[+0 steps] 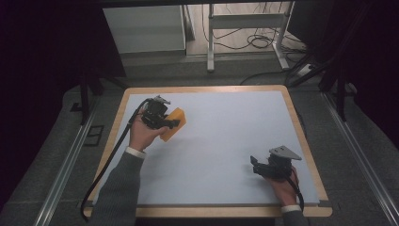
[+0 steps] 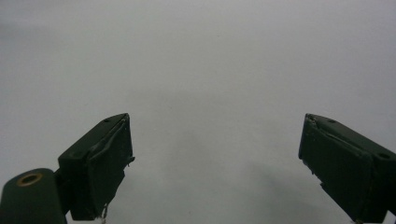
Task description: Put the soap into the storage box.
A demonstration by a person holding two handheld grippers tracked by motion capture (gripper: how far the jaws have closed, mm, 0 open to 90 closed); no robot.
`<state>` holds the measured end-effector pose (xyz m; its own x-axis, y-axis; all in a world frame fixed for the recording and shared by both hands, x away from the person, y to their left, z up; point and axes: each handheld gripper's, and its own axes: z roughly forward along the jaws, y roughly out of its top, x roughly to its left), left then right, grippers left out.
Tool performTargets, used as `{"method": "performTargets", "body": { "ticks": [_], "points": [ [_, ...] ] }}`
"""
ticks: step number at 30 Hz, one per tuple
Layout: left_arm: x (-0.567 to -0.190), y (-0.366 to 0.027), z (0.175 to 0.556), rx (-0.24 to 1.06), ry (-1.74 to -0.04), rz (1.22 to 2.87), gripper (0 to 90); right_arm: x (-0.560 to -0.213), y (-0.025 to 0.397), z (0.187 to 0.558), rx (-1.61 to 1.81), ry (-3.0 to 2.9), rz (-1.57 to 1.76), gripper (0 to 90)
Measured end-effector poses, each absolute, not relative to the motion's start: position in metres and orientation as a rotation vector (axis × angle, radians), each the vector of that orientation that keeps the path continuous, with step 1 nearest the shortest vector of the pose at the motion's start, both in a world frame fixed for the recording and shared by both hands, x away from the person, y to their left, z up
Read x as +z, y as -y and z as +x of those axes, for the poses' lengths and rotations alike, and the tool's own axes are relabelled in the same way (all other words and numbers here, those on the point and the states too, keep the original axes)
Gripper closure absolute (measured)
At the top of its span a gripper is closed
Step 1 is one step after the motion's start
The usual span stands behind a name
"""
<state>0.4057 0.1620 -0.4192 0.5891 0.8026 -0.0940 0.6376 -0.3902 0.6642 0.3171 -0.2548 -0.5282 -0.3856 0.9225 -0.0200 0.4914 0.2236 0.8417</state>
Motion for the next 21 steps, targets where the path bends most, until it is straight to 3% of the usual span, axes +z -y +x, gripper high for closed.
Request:
{"method": "performTargets", "body": {
  "ticks": [21],
  "points": [
    [-0.425, -0.179, 0.418, 0.345, -1.21, 2.096, 61.3, -0.528, 0.255, 0.317, 1.062, -1.969, 1.302, 9.9]
  ]
}}
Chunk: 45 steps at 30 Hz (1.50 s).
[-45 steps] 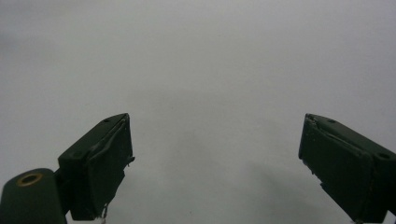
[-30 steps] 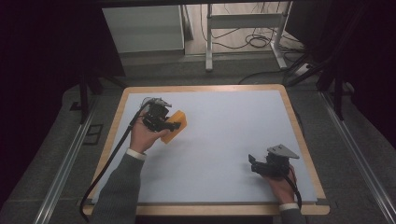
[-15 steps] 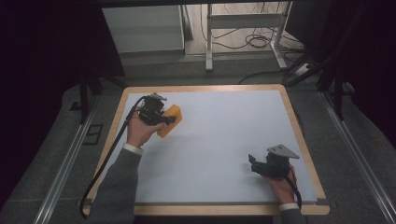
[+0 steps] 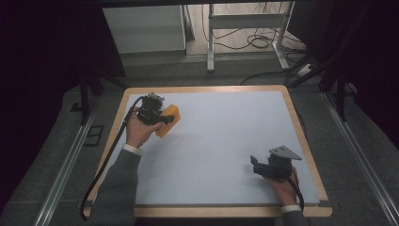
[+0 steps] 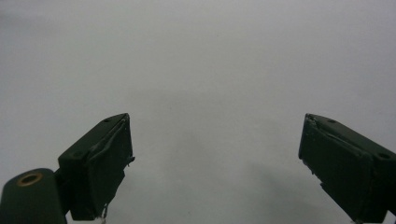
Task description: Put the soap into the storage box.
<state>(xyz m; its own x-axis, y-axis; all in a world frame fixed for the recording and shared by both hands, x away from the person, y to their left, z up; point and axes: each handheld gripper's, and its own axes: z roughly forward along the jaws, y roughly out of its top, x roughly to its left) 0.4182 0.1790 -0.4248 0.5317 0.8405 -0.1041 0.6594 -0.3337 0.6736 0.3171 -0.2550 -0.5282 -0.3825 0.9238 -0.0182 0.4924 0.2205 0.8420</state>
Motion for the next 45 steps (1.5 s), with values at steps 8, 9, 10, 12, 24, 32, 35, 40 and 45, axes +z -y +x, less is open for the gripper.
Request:
{"method": "performTargets", "body": {
  "ticks": [8, 9, 10, 12, 24, 32, 35, 40, 45],
  "points": [
    [-0.425, -0.183, 0.422, 0.333, -1.223, 2.084, 61.3, -0.528, 0.255, 0.317, 1.061, -1.967, 1.301, 9.9],
    [-0.425, -0.184, 0.422, 0.332, -1.224, 2.08, 61.3, -0.528, 0.255, 0.317, 1.061, -1.967, 1.301, 9.9],
    [-0.425, -0.184, 0.423, 0.331, -1.226, 2.078, 61.3, -0.528, 0.255, 0.317, 1.062, -1.967, 1.302, 9.9],
    [-0.425, -0.185, 0.423, 0.332, -1.229, 2.079, 61.3, -0.528, 0.255, 0.317, 1.062, -1.966, 1.302, 9.9],
    [-0.421, -0.192, 0.434, 0.337, -1.259, 2.04, 61.3, -0.528, 0.255, 0.317, 1.058, -1.966, 1.302, 9.9],
    [-0.421, -0.202, 0.444, 0.328, -1.298, 2.016, 61.3, -0.528, 0.255, 0.317, 1.056, -1.967, 1.301, 9.9],
    [-0.422, -0.205, 0.447, 0.332, -1.317, 1.997, 61.3, -0.528, 0.255, 0.317, 1.056, -1.966, 1.301, 9.9],
    [-0.428, -0.208, 0.451, 0.316, -1.333, 1.994, 61.3, -0.528, 0.255, 0.317, 1.056, -1.966, 1.301, 9.9],
    [-0.432, -0.212, 0.457, 0.315, -1.361, 1.98, 61.3, -0.528, 0.255, 0.317, 1.057, -1.966, 1.302, 9.9]
  ]
}}
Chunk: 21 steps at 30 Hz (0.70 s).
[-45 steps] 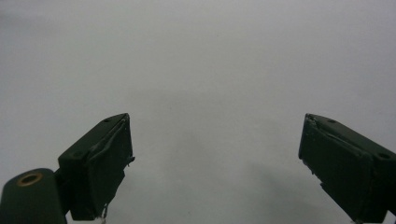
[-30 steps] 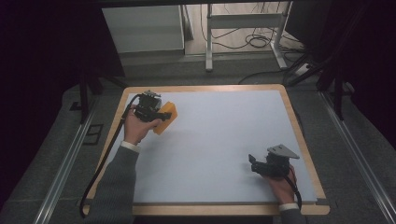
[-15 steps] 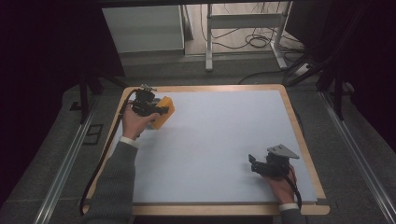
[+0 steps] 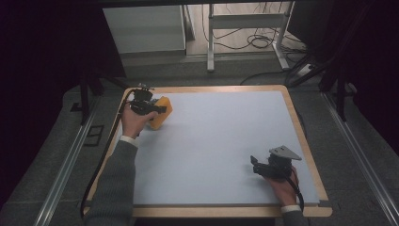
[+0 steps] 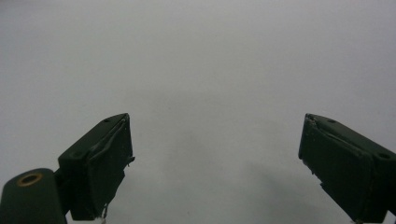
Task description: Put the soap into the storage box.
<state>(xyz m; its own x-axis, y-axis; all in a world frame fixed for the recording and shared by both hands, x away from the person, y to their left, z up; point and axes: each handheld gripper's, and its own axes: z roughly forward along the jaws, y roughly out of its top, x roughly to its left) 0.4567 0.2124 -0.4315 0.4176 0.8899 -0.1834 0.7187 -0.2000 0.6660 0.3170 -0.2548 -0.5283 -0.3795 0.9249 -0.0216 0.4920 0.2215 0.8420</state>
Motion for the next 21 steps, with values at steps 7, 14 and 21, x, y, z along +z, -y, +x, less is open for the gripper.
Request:
{"method": "performTargets", "body": {
  "ticks": [7, 14, 21],
  "points": [
    [-0.429, -0.224, 0.467, 0.319, -1.394, 1.952, 61.3, -0.528, 0.255, 0.317, 1.056, -1.966, 1.301, 9.9],
    [-0.428, -0.23, 0.474, 0.318, -1.408, 1.938, 61.3, -0.528, 0.255, 0.317, 1.055, -1.966, 1.304, 9.9],
    [-0.429, -0.231, 0.477, 0.34, -1.4, 1.918, 61.3, -0.528, 0.255, 0.317, 1.06, -1.963, 1.307, 9.9]
  ]
}}
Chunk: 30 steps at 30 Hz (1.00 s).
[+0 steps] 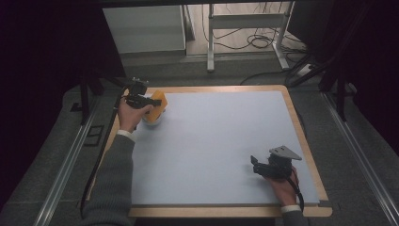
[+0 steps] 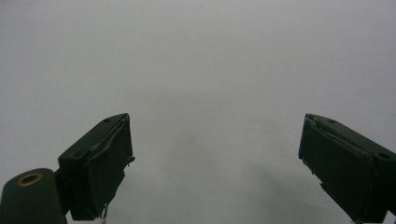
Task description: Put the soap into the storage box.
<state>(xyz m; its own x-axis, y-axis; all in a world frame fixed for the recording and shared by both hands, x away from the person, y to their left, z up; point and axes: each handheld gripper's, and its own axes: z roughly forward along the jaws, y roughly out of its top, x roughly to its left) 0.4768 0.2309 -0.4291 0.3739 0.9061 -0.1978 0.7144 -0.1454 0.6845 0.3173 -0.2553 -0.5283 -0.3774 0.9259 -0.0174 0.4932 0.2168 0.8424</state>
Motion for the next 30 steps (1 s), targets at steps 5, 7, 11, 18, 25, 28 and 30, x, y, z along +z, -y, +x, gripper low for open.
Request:
{"method": "performTargets", "body": {
  "ticks": [5, 7, 11, 18, 25, 28, 30],
  "points": [
    [-0.43, -0.236, 0.482, 0.348, -1.422, 1.889, 61.3, -0.528, 0.255, 0.317, 1.061, -1.963, 1.307, 9.9],
    [-0.43, -0.238, 0.485, 0.355, -1.437, 1.883, 61.3, -0.528, 0.255, 0.317, 1.06, -1.964, 1.308, 9.9],
    [-0.43, -0.242, 0.49, 0.38, -1.46, 1.85, 61.4, -0.528, 0.255, 0.317, 1.061, -1.962, 1.31, 9.9],
    [-0.435, -0.245, 0.498, 0.378, -1.495, 1.826, 61.3, -0.528, 0.256, 0.317, 1.067, -1.96, 1.313, 9.9],
    [-0.441, -0.247, 0.504, 0.397, -1.512, 1.808, 61.4, -0.528, 0.256, 0.317, 1.068, -1.959, 1.314, 9.9],
    [-0.444, -0.25, 0.507, 0.399, -1.527, 1.799, 61.3, -0.528, 0.256, 0.317, 1.069, -1.958, 1.316, 9.9],
    [-0.446, -0.253, 0.509, 0.388, -1.541, 1.788, 61.3, -0.528, 0.256, 0.317, 1.068, -1.959, 1.315, 9.9]
  ]
}}
